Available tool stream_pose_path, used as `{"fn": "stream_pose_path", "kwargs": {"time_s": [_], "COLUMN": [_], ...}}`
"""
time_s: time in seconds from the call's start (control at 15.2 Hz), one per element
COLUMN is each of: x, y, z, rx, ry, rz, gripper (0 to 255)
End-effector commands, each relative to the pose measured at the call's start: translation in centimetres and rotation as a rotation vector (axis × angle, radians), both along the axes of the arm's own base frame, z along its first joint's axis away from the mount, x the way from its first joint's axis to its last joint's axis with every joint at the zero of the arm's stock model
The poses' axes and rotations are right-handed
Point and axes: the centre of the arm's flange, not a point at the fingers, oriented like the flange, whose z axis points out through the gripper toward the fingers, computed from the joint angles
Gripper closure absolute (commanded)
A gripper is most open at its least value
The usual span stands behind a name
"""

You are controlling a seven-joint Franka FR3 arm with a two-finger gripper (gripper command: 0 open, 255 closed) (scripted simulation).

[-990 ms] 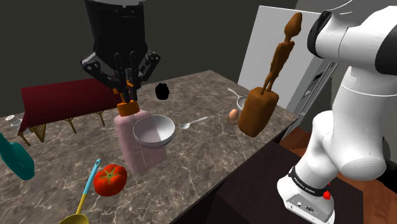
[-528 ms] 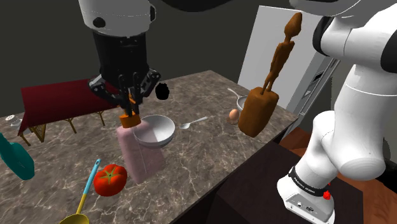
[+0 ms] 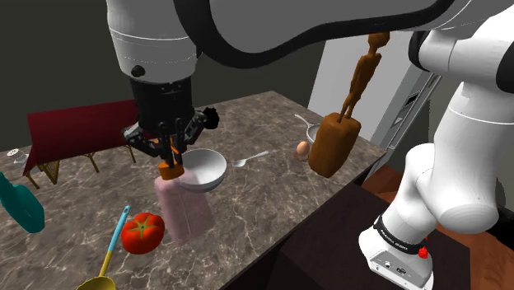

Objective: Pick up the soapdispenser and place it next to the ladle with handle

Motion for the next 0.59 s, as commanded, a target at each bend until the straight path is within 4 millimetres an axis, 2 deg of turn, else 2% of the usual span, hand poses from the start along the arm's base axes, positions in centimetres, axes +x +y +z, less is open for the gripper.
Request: {"fn": "stream_pose_path", "kwargs": {"time_s": [0.0,0.53], "x": [-0.1,-0.1], "y": [0.1,0.1], "z": [-1.2,-5.4], "rx": [0.001,0.001], "ry": [0.0,0.0], "rz": [0.0,0.0], "gripper": [255,255]}}
